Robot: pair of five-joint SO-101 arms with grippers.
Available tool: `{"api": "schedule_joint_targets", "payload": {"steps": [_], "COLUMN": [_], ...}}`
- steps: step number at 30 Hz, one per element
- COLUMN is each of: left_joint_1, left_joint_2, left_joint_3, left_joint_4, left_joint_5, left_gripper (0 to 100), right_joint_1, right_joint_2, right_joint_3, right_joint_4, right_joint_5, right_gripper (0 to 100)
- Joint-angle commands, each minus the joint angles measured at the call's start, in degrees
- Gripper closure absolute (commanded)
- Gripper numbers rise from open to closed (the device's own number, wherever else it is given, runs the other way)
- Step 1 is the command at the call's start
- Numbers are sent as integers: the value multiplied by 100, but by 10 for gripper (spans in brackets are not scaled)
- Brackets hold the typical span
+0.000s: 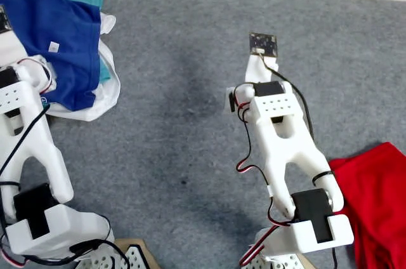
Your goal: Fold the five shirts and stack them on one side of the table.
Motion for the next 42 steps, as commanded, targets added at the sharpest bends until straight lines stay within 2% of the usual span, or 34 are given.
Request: {"api": "schedule_joint_targets", "payload": {"steps": [1,2,8,13,18,23,27,35,38,42], "left_joint_1": [215,215,207,180,13,-312,-426,-857,-1033,-1024], "left_joint_2": [-215,-215,84,1349,2545,3459,4084,5262,5648,6062], "left_joint_3": [-541,-593,-1138,-2624,-4277,-5640,-6369,-7758,-8189,-8655], "left_joint_4": [-167,-167,-167,352,993,1284,1345,1336,1319,1495], "left_joint_5": [18,18,26,475,501,510,510,519,791,818], "left_gripper": [972,999,929,928,927,902,845,843,843,843], "right_joint_1": [-66,-66,-66,-66,-66,-66,-110,-127,-127,-127], "right_joint_2": [-286,-286,-277,-286,-303,-286,-286,-286,-286,-286], "right_joint_3": [-13,-13,-4,286,637,629,637,664,664,664], "right_joint_4": [-75,-75,-75,-356,-673,-690,-690,-690,-690,-690], "right_joint_5": [70,70,70,229,387,387,387,387,396,396], "right_gripper": [988,988,988,988,988,988,988,988,988,988]}}
